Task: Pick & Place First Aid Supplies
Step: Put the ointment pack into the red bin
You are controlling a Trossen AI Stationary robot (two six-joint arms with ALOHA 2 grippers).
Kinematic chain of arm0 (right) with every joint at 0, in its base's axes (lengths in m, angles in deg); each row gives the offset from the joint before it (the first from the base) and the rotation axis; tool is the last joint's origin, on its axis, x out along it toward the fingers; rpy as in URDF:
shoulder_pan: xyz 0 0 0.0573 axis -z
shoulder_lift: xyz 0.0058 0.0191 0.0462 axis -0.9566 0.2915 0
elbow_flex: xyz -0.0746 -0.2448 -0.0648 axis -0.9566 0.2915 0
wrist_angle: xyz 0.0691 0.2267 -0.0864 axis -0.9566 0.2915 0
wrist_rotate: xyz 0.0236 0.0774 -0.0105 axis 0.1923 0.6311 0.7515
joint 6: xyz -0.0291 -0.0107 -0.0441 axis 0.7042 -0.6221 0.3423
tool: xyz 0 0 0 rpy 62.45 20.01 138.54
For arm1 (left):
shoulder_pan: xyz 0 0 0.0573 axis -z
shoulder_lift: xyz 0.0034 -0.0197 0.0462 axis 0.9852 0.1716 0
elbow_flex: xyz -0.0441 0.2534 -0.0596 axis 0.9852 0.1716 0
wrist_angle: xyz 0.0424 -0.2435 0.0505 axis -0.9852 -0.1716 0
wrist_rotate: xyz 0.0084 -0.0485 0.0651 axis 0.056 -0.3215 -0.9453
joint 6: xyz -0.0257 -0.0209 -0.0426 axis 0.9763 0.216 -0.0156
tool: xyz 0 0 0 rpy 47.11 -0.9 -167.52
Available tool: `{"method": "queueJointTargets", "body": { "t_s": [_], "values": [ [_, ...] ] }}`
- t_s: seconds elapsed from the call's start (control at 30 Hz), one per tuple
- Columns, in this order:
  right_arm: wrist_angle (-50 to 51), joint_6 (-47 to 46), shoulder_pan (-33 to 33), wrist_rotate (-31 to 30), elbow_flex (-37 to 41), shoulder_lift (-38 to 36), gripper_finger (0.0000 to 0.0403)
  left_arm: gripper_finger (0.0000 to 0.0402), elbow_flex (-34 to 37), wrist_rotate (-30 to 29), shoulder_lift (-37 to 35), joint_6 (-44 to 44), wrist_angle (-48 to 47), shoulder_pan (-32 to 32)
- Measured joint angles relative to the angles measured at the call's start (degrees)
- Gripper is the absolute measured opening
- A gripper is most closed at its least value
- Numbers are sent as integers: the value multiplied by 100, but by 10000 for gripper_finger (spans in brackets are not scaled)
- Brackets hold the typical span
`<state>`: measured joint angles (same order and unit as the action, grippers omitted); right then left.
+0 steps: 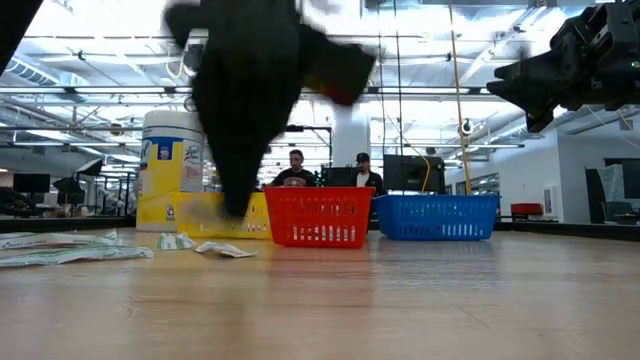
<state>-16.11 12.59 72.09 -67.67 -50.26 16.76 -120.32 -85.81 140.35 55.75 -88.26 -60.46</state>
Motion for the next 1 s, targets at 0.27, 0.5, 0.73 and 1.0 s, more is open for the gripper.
{"method": "queueJointTargets", "body": {
  "t_s": [0.27, 0.5, 0.73, 1.0],
  "values": [
    [-9, -1, 1, 0, 1, 0, 130, 1, -17, 203, -926, -1742, -531, -74],
    [-8, -1, 0, 0, 1, 0, 130, 1, -24, 553, -1257, -3333, -1003, -74],
    [-9, 0, 0, -1, -1, 0, 130, 0, -30, 654, -1275, -3893, -1063, -170],
    [-8, 0, 1, -1, 1, 0, 130, 0, -32, 593, -1282, -4277, -938, -1034]
  ]
}}
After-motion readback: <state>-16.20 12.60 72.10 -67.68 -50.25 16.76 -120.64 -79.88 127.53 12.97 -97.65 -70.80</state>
